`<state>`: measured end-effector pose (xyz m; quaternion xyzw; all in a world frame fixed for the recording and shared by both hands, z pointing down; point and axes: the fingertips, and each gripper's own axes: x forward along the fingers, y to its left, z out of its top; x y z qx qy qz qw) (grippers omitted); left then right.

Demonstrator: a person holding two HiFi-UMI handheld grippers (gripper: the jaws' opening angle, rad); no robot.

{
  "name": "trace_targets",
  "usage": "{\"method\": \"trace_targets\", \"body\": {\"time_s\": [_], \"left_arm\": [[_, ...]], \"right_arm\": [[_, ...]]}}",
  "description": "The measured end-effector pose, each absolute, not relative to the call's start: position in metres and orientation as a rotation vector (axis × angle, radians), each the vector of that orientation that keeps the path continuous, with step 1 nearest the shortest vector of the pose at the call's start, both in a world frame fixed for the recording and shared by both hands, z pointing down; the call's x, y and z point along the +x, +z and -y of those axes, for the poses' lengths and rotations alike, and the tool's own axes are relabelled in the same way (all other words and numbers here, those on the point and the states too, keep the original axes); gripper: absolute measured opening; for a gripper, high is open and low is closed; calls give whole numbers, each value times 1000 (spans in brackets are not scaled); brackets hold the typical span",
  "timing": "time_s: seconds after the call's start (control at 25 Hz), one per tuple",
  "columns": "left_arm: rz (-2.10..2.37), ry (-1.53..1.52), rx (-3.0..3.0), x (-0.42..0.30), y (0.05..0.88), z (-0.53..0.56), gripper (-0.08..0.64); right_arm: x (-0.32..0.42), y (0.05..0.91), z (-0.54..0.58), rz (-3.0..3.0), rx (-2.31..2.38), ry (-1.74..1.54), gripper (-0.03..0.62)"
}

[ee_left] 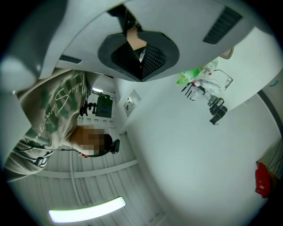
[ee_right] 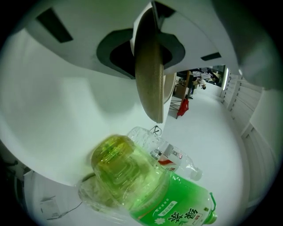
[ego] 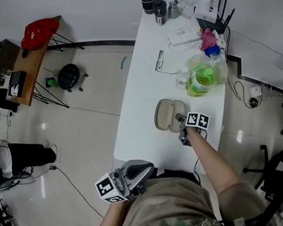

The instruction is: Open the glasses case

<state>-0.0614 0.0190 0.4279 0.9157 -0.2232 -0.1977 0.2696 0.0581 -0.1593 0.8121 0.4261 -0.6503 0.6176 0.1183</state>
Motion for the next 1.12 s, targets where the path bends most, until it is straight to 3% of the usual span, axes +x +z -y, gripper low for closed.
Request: {"method": "trace_targets", "body": {"time_s": [0.4, 0.68, 0.8, 1.12], "left_arm": [[641, -551, 2444, -79, 431, -19, 6], [619, -580, 2434, -81, 430, -18, 6], [606, -584, 2440, -86, 428, -18, 6], [630, -592, 2451, -104, 426, -9, 6]], "right_arm": [[54, 819, 155, 1864, 1316, 1812, 63], [55, 804, 155, 1961, 1313, 1804, 165], [61, 790, 154, 2008, 1326, 1767, 241], [95, 745, 139, 2278, 1325, 1503, 242]]}}
